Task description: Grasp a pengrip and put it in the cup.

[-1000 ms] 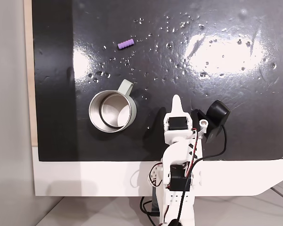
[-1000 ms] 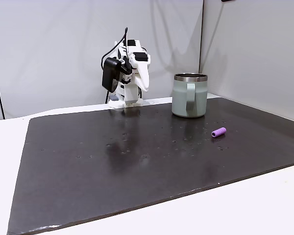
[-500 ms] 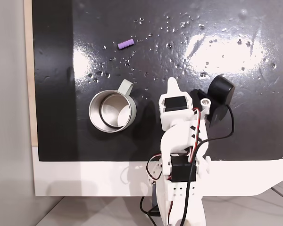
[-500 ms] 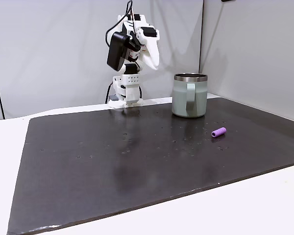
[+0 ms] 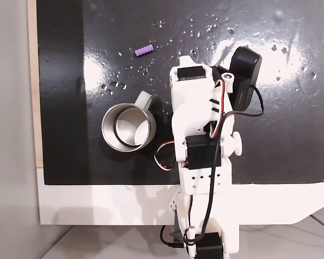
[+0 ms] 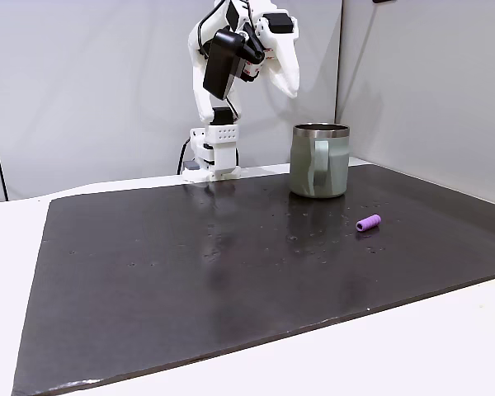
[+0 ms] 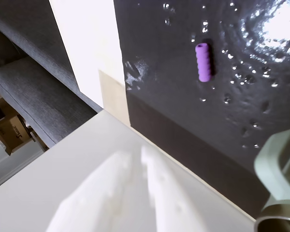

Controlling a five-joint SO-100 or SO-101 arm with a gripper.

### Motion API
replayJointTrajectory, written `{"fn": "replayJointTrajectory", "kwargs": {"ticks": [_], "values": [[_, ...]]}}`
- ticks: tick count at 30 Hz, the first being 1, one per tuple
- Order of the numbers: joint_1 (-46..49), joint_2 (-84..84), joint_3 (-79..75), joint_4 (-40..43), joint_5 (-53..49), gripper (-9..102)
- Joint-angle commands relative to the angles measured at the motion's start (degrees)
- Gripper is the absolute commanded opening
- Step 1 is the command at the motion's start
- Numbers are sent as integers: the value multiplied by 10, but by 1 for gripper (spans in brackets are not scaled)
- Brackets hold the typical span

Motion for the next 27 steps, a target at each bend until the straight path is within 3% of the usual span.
{"fn": "replayJointTrajectory", "kwargs": {"ticks": [1,11,27], "values": [[-18,-62,-138,42,13,0],[-47,-277,-381,136,-11,0],[-76,-448,-463,149,-90,0]]}}
